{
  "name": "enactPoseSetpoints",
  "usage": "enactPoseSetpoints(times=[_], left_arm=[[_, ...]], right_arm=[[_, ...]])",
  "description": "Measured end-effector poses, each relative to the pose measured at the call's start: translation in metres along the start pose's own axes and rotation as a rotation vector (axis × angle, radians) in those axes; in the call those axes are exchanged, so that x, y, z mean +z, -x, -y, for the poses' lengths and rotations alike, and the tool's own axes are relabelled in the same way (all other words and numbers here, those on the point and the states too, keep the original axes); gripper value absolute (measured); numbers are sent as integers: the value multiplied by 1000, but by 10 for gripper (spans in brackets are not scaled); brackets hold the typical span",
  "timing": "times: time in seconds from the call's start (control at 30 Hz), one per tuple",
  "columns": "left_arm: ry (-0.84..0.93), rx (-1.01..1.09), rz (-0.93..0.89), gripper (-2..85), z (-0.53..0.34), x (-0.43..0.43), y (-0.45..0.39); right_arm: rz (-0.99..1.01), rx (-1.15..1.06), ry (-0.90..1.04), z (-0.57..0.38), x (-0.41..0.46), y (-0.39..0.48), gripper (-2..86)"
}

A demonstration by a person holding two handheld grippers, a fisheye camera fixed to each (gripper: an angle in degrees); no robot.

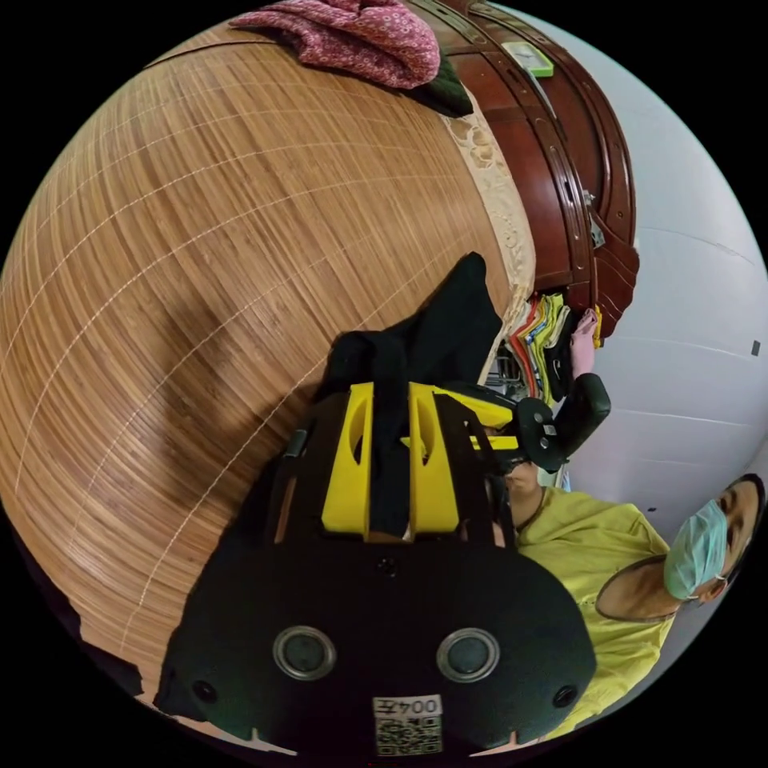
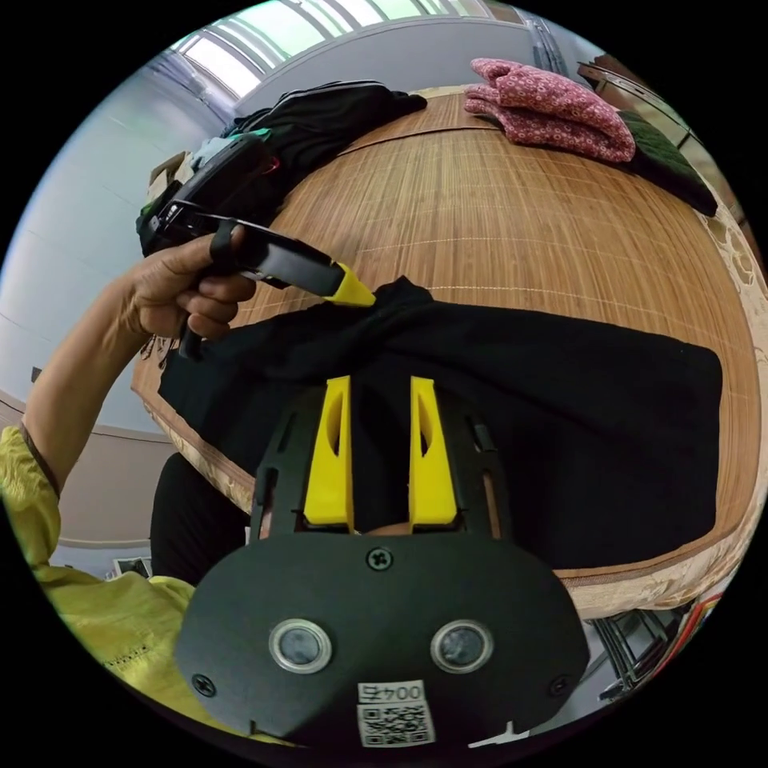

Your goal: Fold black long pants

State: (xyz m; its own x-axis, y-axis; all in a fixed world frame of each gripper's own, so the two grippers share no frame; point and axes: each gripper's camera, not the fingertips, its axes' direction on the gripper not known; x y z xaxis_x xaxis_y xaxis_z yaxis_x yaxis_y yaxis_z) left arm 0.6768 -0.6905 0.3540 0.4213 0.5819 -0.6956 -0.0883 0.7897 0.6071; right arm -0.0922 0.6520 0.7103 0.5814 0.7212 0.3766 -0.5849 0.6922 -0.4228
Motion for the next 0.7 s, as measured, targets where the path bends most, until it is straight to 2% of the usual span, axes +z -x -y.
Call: enactPoseSetpoints(times=[0.47,0.7], left_arm=[[22,-47,-16,69,7,8,20],[0,-7,38,16,-1,-5,0]], right_arm=[[20,20,-5,4,-19,1,90],[24,35,-3,5,-26,4,80]])
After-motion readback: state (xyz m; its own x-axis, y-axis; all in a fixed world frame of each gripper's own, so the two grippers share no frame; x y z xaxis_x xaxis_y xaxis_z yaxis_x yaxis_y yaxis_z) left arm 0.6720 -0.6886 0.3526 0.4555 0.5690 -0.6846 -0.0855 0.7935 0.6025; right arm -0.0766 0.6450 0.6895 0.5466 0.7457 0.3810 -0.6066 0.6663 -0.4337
